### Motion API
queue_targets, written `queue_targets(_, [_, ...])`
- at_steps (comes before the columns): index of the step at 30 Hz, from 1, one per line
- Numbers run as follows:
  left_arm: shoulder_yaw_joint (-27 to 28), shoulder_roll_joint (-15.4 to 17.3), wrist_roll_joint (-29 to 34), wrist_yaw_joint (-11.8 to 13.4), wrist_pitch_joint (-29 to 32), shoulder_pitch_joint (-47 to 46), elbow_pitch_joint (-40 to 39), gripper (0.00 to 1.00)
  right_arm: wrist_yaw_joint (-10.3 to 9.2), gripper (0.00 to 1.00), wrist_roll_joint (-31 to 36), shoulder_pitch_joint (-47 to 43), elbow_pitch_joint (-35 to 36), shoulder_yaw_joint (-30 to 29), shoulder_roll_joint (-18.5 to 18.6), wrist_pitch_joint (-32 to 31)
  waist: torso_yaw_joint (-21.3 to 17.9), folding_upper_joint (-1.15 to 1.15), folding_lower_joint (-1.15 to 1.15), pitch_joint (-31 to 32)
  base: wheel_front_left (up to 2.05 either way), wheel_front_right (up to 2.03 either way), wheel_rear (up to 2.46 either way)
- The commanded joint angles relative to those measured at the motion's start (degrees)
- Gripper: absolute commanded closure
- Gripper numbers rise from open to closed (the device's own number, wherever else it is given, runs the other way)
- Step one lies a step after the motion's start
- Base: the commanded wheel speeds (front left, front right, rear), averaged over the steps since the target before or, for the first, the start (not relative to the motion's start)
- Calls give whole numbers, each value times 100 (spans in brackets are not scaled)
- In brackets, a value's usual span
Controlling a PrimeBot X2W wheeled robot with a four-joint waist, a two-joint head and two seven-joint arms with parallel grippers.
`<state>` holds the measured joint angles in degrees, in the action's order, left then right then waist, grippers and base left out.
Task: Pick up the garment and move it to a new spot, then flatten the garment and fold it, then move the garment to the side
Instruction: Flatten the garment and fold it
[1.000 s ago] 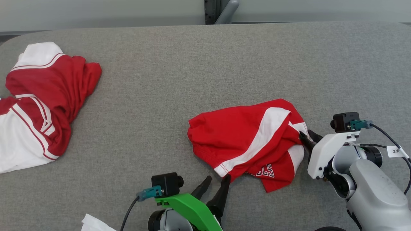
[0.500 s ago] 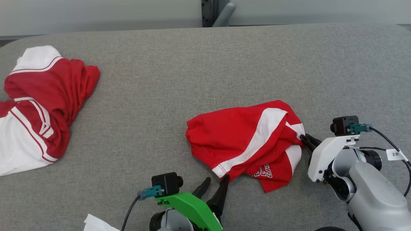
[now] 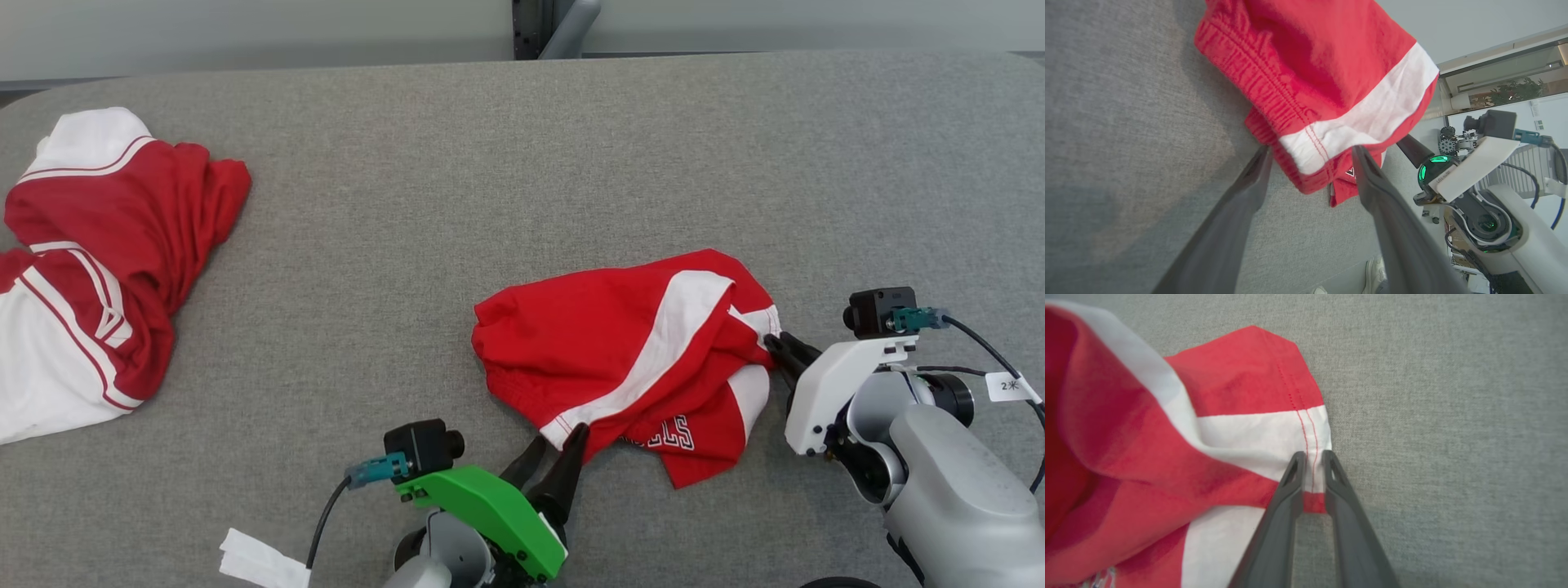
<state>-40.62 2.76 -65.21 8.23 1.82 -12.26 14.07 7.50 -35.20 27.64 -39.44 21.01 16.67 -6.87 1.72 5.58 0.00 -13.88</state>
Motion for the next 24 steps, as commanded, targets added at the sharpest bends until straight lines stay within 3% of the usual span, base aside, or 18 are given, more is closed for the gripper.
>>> queue_targets(1, [-2, 25, -50, -15, -39, -76, 24, 0, -2, 80, -39, 53, -24, 13, 12, 43, -4, 0, 0, -1, 0, 0, 0])
queue_targets(8, [-204, 25, -508, -68, -129, -234, 233, 0, -2, 100, -99, 74, -63, 88, 19, 64, -33, 0, 0, -14, 0, 0, 0])
queue_targets(9, [-259, 22, -503, -79, -151, -291, 263, 30, -2, 100, -114, 77, -66, 99, 21, 69, -37, 0, 0, -19, 0, 0, 0])
queue_targets(12, [-363, 24, -578, -135, -241, -394, 392, 99, -2, 100, -133, 91, -67, 129, 29, 76, -50, 0, 0, -27, 0, 0, 0])
queue_targets(18, [-480, 25, -551, -271, -455, -613, 553, 100, -2, 100, -170, 82, 85, 127, 103, 196, -75, 0, 0, 15, 0, 0, 0])
queue_targets(24, [-376, 236, -477, -397, -649, -515, 153, 100, -1, 100, -360, -274, 783, -37, 230, 363, -130, 0, 0, 103, 0, 0, 0])
